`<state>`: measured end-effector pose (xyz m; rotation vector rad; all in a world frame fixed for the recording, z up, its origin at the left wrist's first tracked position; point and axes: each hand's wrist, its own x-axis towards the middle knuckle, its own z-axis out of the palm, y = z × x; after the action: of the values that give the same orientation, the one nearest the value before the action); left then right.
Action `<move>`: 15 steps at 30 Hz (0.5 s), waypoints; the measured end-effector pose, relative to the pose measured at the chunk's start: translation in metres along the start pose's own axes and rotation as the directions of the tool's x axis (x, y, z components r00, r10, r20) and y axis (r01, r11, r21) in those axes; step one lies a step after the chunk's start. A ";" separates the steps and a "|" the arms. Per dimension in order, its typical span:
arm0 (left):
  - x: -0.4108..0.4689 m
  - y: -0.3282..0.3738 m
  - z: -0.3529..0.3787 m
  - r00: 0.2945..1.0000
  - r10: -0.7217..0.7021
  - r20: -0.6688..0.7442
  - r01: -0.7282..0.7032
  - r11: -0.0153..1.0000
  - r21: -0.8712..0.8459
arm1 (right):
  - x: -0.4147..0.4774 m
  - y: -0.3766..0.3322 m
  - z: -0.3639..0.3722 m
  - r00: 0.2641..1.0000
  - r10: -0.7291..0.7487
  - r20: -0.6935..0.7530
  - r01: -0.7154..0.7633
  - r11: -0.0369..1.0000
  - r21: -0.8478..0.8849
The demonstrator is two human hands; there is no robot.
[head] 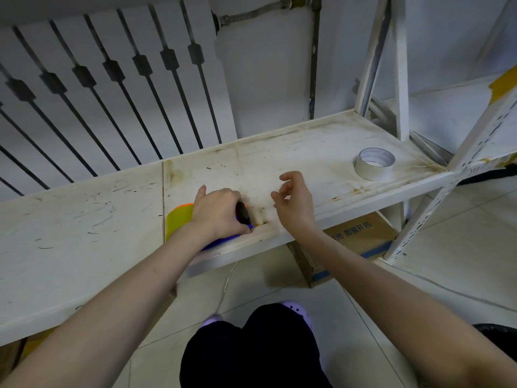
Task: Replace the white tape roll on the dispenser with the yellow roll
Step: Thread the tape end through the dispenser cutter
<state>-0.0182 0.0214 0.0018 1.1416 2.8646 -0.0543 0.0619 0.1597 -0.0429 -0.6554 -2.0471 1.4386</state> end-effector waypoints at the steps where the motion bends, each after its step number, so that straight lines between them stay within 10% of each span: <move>1: -0.003 -0.002 -0.001 1.000 -0.005 -0.017 0.005 1.000 -0.020 | -0.001 -0.005 -0.001 1.000 -0.029 -0.002 0.029 0.999 0.014; 15: -0.030 -0.007 -0.027 0.957 -0.141 -0.253 0.006 0.883 -0.469 | -0.008 -0.085 -0.017 0.953 -0.301 0.035 0.300 0.954 0.019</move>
<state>-0.0022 -0.0029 0.0308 1.0004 2.9009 0.8122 0.0728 0.1394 0.0411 -0.2948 -2.0586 1.2932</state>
